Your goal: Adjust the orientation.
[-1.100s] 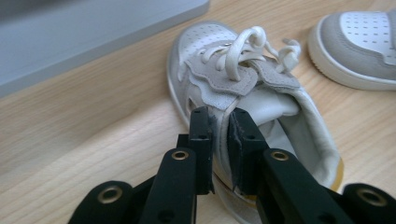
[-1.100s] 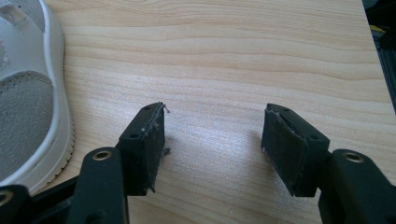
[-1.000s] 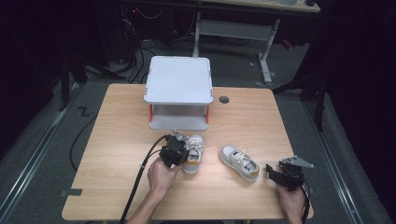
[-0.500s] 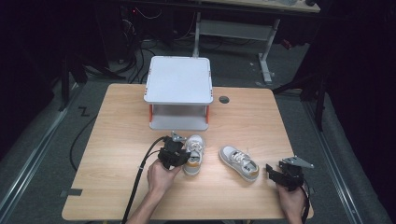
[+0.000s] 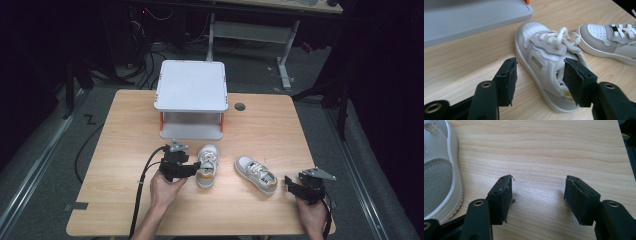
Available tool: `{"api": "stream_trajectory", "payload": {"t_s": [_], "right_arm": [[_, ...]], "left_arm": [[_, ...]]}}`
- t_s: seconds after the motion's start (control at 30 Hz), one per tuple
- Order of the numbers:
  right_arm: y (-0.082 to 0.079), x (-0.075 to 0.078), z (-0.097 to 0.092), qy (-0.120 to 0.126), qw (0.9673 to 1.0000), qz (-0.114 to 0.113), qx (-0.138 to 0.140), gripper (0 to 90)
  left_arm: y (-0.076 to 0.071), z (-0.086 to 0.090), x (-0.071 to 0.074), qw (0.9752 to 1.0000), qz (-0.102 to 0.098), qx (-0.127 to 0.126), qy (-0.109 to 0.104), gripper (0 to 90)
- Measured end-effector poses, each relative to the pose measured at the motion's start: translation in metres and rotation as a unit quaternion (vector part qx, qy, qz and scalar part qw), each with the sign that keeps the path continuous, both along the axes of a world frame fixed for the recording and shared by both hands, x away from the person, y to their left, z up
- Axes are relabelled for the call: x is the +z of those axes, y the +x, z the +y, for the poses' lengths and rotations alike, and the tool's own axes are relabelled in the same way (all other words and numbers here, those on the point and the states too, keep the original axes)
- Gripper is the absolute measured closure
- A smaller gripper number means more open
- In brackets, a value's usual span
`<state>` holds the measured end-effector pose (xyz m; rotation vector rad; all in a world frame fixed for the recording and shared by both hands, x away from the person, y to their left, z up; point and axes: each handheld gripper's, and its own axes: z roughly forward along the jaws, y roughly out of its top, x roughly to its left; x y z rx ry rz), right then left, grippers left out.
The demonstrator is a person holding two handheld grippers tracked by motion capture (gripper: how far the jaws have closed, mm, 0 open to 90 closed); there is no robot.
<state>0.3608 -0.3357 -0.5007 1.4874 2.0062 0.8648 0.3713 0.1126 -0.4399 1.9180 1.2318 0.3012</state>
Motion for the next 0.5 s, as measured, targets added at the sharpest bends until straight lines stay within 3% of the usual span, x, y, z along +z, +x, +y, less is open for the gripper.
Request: {"api": "stream_trajectory", "payload": {"t_s": [0.27, 0.5], "right_arm": [[0.0, 0.0, 0.0, 0.0, 1.0, 0.0, 0.0, 39.6], [0.0, 0.0, 0.0, 0.0, 1.0, 0.0, 0.0, 39.6]], "left_arm": [[-0.009, 0.041, -0.003, 0.9989, -0.009, 0.031, -0.035, 43.0], [-0.02, 0.063, -0.001, 0.9965, -0.041, 0.054, -0.048, 42.9]]}}
